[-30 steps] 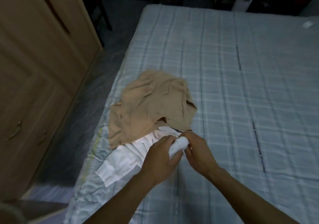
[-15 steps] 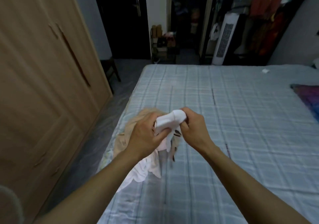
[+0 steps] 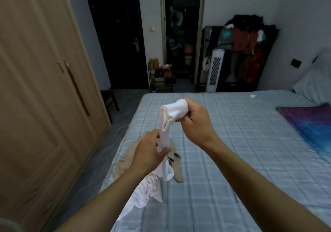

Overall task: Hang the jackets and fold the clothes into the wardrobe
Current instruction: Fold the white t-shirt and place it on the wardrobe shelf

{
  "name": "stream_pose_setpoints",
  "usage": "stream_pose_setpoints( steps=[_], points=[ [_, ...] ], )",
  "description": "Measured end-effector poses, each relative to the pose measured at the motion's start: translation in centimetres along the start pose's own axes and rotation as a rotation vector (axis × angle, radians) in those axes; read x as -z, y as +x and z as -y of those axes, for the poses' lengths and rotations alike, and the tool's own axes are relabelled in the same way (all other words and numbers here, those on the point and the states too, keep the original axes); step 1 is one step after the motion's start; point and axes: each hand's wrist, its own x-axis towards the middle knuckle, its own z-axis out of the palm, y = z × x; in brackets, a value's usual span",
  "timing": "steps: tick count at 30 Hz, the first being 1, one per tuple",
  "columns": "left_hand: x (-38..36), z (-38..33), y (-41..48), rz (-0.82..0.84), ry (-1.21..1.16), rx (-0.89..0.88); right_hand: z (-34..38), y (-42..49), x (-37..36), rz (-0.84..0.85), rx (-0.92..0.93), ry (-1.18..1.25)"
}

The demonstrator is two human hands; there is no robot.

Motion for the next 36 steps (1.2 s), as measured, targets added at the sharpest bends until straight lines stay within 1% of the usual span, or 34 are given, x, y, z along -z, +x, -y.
stream_pose_setpoints(
  steps=[4, 6, 8, 12, 15, 17, 19, 20, 22, 24, 26, 28, 30, 31, 33, 34, 36],
  points=[
    [1.6, 0.3, 0.4, -0.118, -0.104, 0.032, 2.9, 0.9, -0.6, -0.004, 0.072, 0.0],
    [3.3, -0.2, 0.7, -0.097, -0.19, 0.065, 3.2, 1.0, -1.2, -0.016, 0.067, 0.01],
    [5.2, -1.3, 0.7, -0.052, -0.331, 0.117, 2.8, 1.1, -1.7, -0.042, 0.007, 0.055],
    [8.8, -3.6, 0.5, -0.042, -0.548, 0.146, 0.9, 1.4, -2.6, -0.086, -0.299, 0.255],
    [11.6, -5.9, 0.9, -0.059, -0.739, 0.192, 0.6, 1.0, -3.2, -0.053, -0.517, 0.453],
    [13.3, -7.2, 1.4, -0.062, -0.835, 0.208, 0.7, 0.3, -3.6, 0.008, -0.661, 0.454],
    [14.3, -8.3, 2.1, -0.065, -0.897, 0.222, 0.5, -0.9, -3.8, 0.087, -0.774, 0.359],
    [14.7, -8.8, 2.4, -0.071, -0.925, 0.233, 0.3, -1.5, -3.9, 0.132, -0.8, 0.307],
    [15.3, -9.5, 3.1, -0.1, -0.961, 0.255, -0.3, -3.0, -4.0, 0.223, -0.786, 0.242],
    [15.7, -10.0, 3.8, -0.128, -0.978, 0.274, -0.7, -4.9, -4.1, 0.338, -0.695, 0.191],
    [15.9, -10.4, 4.2, -0.137, -0.996, 0.277, -1.4, -7.1, -4.3, 0.401, -0.594, 0.167],
    [15.9, -10.8, 4.4, -0.151, -1.012, 0.276, -2.4, -9.5, -4.8, 0.5, -0.53, 0.139],
    [15.8, -11.2, 4.4, -0.179, -1.019, 0.279, -3.3, -11.8, -5.4, 0.562, -0.48, -0.029],
    [15.8, -11.4, 4.4, -0.191, -1.019, 0.276, -3.8, -12.7, -5.8, 0.557, -0.444, -0.122],
    [15.9, -11.7, 4.4, -0.212, -1.018, 0.26, -4.7, -14.3, -7.2, 0.487, -0.403, -0.255],
    [16.0, -11.9, 4.4, -0.222, -1.016, 0.253, -5.4, -15.1, -7.9, 0.423, -0.398, -0.294],
    [16.5, -11.9, 4.3, -0.24, -1.005, 0.235, -6.6, -15.8, -9.0, 0.232, -0.397, -0.364]
  ],
)
